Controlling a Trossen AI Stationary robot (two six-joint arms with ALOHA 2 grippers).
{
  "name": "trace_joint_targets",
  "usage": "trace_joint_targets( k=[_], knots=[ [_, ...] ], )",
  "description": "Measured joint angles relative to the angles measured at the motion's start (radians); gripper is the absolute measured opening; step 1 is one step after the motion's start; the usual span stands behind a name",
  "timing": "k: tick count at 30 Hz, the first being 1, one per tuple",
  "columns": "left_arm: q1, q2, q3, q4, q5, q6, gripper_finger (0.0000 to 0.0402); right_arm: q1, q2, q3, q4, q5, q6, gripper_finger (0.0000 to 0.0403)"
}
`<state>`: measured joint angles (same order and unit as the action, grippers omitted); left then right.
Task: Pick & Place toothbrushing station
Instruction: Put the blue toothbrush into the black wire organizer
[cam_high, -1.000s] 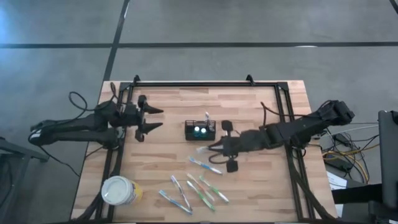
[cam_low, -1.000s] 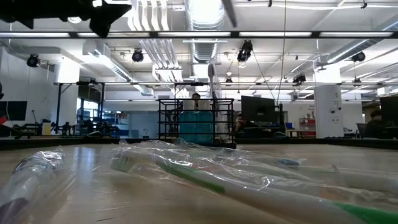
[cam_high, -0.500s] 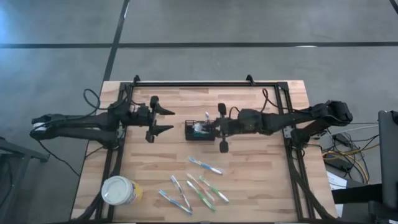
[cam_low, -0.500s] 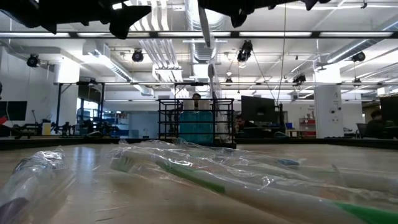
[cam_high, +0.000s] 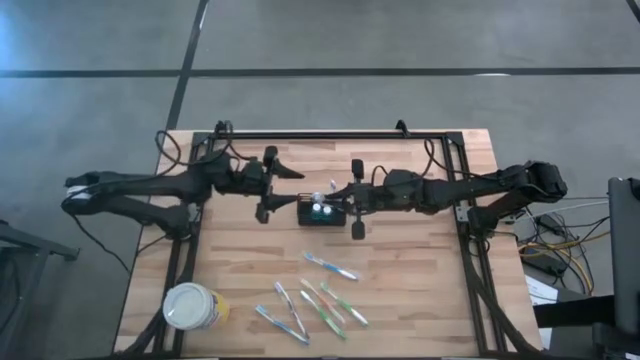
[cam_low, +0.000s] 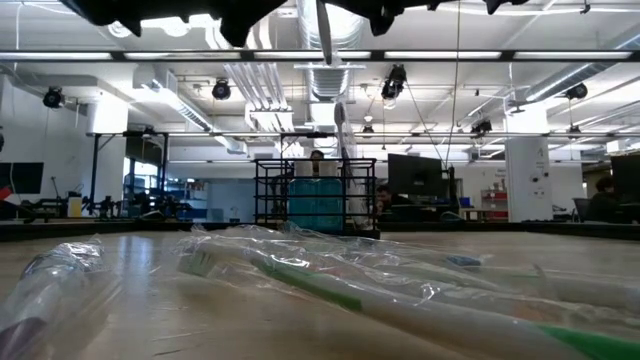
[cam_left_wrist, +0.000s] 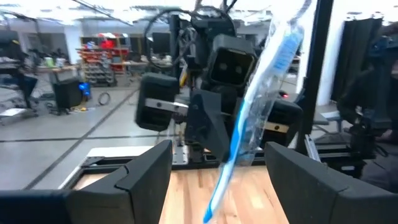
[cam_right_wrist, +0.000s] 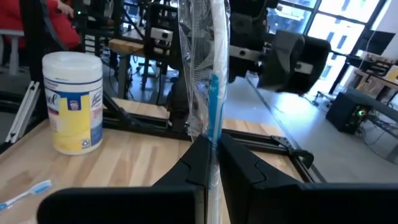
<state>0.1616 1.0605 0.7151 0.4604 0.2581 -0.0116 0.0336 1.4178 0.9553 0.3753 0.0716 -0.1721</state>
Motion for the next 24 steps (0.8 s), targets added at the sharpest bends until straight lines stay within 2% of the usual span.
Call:
trace_joint_targets(
  k=[10, 18, 21, 24],
  knots=[
    [-0.004, 0.136, 0.114, 0.002, 0.031, 0.014, 0.0259, -0.017, 0.0, 0.0, 0.001, 0.012, -0.003, 0.0018],
    [-0.013, 0.199, 0.175, 0.003, 0.065, 0.015, 0.0253, -0.022, 0.0, 0.0, 0.001, 0.036, -0.004, 0.0018],
    [-0.013, 0.208, 0.18, 0.002, 0.065, 0.013, 0.024, -0.022, 0.0, 0.0, 0.001, 0.036, -0.004, 0.0018],
    [-0.013, 0.208, 0.18, 0.0, 0.065, 0.013, 0.0209, -0.022, 0.0, 0.0, 0.002, 0.036, -0.004, 0.0018]
  ],
)
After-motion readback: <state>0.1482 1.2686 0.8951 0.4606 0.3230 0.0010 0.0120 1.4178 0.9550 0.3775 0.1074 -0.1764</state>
